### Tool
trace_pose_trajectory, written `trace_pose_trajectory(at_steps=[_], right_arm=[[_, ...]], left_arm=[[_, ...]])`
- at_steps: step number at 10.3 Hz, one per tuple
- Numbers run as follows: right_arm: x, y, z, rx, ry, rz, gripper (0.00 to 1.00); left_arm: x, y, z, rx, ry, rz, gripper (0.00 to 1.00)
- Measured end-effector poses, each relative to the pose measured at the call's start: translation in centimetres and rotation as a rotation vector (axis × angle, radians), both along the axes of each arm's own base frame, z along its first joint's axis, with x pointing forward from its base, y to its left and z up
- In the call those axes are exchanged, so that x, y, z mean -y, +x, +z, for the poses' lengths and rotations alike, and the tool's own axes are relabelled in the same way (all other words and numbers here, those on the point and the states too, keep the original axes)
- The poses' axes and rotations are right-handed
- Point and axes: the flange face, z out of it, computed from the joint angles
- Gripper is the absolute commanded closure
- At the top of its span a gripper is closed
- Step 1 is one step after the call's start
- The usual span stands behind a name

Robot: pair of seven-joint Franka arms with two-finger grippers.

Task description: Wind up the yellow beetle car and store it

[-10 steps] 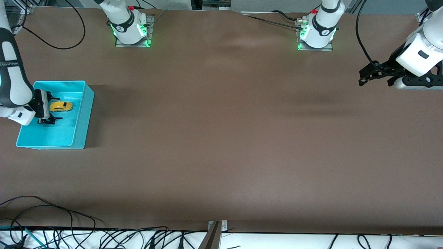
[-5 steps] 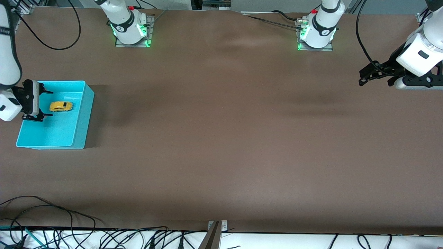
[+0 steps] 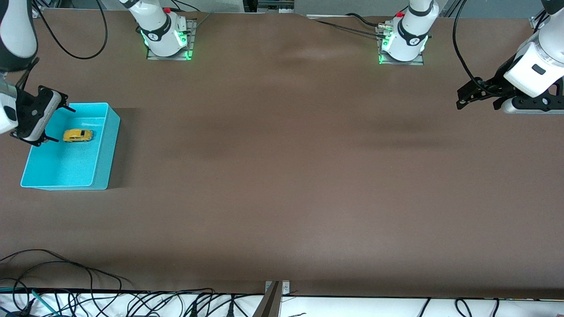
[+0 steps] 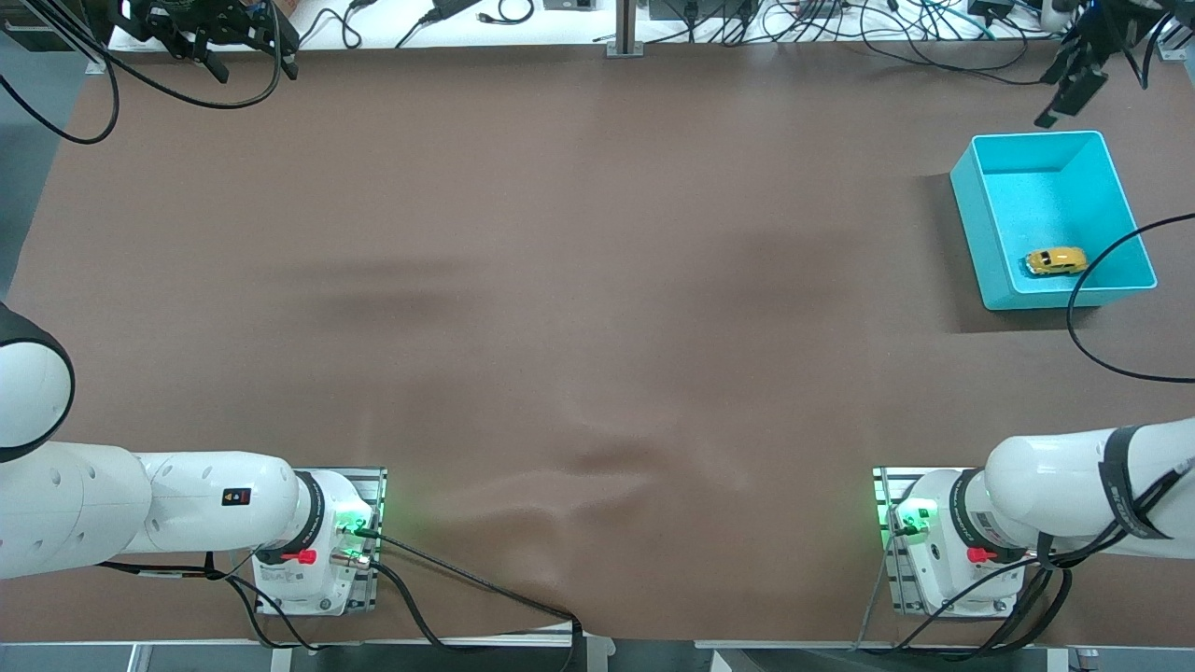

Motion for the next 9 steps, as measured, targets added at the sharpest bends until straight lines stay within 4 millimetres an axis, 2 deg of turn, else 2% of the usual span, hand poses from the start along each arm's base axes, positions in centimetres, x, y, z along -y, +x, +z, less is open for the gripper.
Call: trace_pose_trajectory(at_steps=[2,5,7,9], right_arm=[[-3.8,-1.2,3.4,0.053,-0.018,-0.293,0.00],[-6.7,-2.5,6.1,0.095,-0.015,-0.722,0.00],[-7.1,-3.1,7.4,0.114,-0.005,-0.880,0.00],[-6.9,-3.2,7.6,0.116,-0.002,-0.954,0.00]], left_arm=[[0.0,0.0,0.0,0.000,0.000,0.000,0.00],[0.0,0.0,0.0,0.000,0.000,0.000,0.00],[0.0,0.0,0.0,0.000,0.000,0.000,0.00],[0.0,0.0,0.0,0.000,0.000,0.000,0.00]])
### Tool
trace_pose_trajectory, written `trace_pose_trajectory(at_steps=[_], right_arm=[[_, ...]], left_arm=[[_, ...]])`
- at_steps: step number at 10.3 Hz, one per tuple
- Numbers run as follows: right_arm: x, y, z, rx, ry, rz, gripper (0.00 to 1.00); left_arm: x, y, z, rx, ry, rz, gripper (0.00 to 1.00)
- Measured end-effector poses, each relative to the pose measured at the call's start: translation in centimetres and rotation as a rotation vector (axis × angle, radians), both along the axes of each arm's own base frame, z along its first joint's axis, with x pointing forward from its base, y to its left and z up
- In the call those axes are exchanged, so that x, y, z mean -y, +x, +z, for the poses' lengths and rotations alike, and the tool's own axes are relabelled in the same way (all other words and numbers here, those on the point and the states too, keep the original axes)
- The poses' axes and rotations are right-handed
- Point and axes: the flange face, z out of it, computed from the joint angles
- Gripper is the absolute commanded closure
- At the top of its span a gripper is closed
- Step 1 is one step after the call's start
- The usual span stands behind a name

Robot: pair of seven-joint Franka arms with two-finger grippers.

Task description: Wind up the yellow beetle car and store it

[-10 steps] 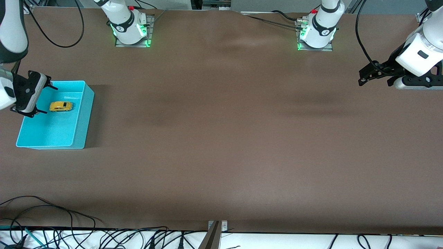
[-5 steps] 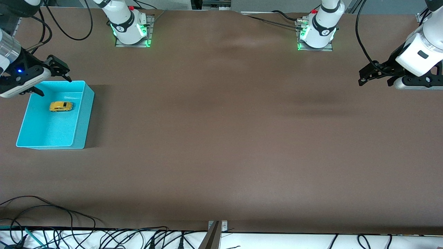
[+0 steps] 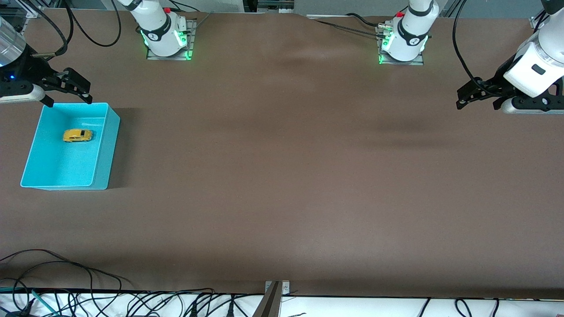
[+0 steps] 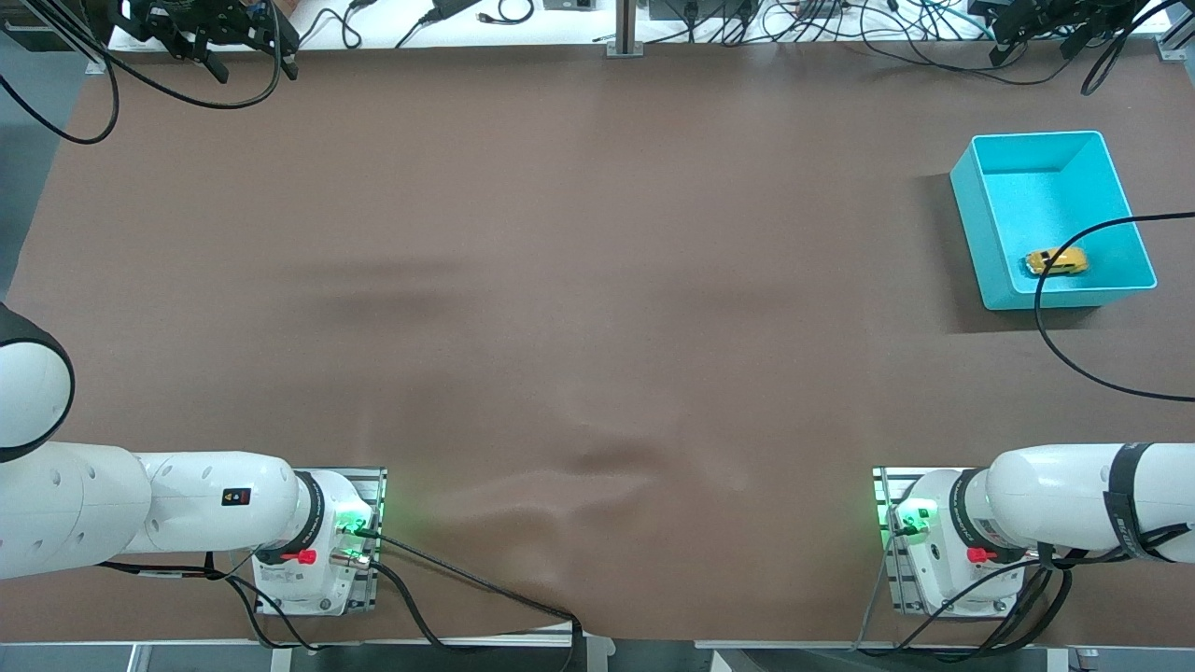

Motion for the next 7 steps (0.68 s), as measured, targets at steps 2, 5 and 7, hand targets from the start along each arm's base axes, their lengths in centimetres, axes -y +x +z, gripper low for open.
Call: trace_pose_trajectory(at_steps=[2,5,7], right_arm=[[0.02,0.00,0.01,0.000,0.002,-0.021,0.00],[0.02,0.03,0.25,0.005,0.002,-0.021,0.00],[-0.08,0.01,0.31,0.004,0.002,-0.019,0.00]], left_arm=[[0.00,0.00,0.00,0.000,0.000,0.000,0.00],[0.00,0.00,0.00,0.000,0.000,0.000,0.00],[0.00,0.00,0.00,0.000,0.000,0.000,0.00]])
